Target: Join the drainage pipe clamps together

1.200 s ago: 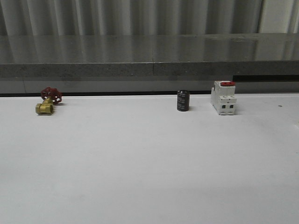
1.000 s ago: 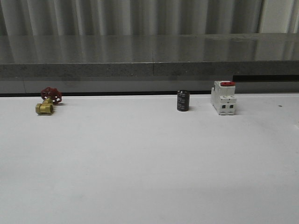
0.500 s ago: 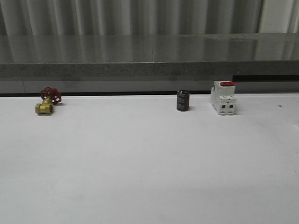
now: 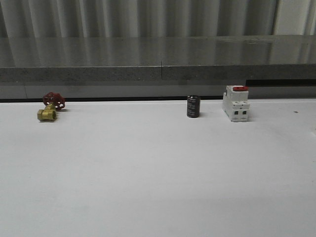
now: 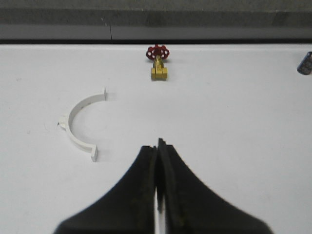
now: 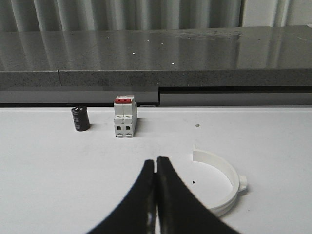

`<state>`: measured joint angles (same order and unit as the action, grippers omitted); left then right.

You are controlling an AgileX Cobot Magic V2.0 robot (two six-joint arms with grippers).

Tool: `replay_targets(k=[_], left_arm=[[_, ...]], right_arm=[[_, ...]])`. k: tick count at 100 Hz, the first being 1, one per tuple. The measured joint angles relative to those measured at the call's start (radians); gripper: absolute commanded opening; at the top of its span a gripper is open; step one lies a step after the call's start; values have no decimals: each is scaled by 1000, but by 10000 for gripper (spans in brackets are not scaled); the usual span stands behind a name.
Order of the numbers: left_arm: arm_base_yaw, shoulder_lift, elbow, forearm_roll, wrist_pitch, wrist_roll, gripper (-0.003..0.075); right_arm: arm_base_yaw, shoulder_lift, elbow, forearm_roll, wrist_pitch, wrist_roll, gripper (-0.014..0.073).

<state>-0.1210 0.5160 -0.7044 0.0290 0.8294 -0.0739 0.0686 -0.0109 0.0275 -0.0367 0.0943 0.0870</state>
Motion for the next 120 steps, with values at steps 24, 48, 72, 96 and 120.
replay_targets(k=[24,48,72,96,120], left_arm=[[0,102,-8,-29,34,0,-21],[0,141,-8,-34,80,0,63],[0,142,-8,-38,123,0,498],[0,162,-8,-54,125,0,538],[65,366,-57,-18,62,0,538]], right_arm=[[0,0,0,0,0,0,-67],[0,0,0,0,0,0,-67],[0,0,0,0,0,0,-67],[0,0,0,0,0,0,-67],[0,0,0,0,0,0,-67]])
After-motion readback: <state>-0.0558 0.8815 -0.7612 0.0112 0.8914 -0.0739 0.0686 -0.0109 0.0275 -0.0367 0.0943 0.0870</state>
